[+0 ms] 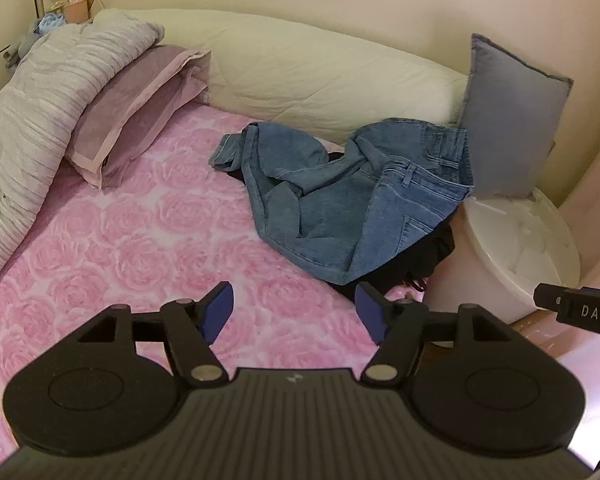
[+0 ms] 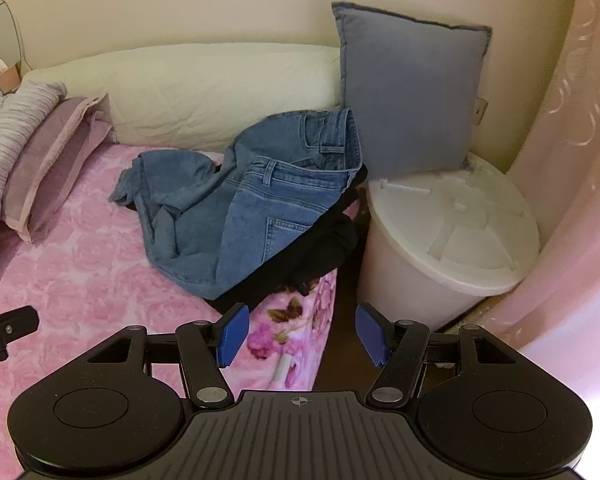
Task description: Fold clothes
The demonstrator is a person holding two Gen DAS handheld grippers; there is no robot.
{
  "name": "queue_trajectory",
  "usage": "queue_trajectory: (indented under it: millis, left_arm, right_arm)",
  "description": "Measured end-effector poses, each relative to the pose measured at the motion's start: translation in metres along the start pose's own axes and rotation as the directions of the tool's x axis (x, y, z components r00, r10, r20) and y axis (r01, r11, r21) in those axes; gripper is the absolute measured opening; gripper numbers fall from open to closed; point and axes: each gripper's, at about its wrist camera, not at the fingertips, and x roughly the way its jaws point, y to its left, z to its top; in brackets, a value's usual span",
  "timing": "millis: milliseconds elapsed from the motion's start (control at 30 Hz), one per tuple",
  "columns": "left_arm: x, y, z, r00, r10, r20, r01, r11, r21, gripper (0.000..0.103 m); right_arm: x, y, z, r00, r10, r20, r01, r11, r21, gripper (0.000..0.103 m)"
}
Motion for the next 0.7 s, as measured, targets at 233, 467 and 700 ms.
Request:
queue_trajectory:
  millis: [233, 467, 700]
  left_arm:
    - [0.053, -0.001, 0.017, 0.996, 0.017, -0.085, -0.021, 0.998, -0.053, 0.066]
    - [0.117, -0.010, 0.038, 0.984, -0.005, -0.177, -0.012, 0.995, -0.097, 0.065]
    - [0.190, -0.020, 0.058, 0.964, 0.000, -0.265, -0.039, 0.989, -0.141, 0.066]
  right_arm:
    - [0.057, -0.017, 0.025, 0.998, 0.014, -0.063, -0.015, 1.000, -0.008, 0.063]
    - [0.115, -0.045, 0.057, 0.992, 0.020, -0.125, -0.019, 1.000, 0.013, 0.063]
    - [0.182, -0.068, 0.092, 0.982, -0.002, -0.190, 0.006, 1.000, 0.021, 0.063]
